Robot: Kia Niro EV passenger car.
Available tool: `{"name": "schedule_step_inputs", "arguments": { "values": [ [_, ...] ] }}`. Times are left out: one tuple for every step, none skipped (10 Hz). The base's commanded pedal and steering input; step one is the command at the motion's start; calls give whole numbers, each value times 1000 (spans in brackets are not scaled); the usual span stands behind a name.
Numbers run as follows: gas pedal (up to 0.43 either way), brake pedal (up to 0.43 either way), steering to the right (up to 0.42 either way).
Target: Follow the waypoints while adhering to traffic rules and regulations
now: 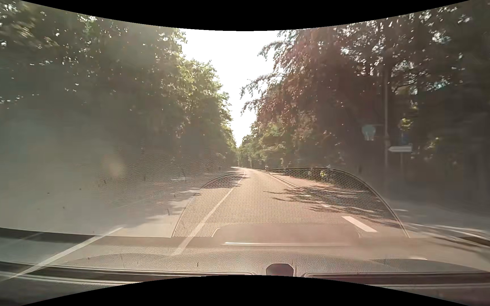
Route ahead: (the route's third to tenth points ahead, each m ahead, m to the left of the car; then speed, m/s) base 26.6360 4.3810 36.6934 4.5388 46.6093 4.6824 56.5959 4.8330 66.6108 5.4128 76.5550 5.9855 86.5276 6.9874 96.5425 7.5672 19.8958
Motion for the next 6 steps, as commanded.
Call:
{"name": "schedule_step_inputs", "arguments": {
  "values": [
    [118, 6, -2],
    [118, 6, -3],
    [118, 6, -4],
    [138, 6, -5],
    [138, 6, -6],
    [150, 6, -6]
  ]
}}
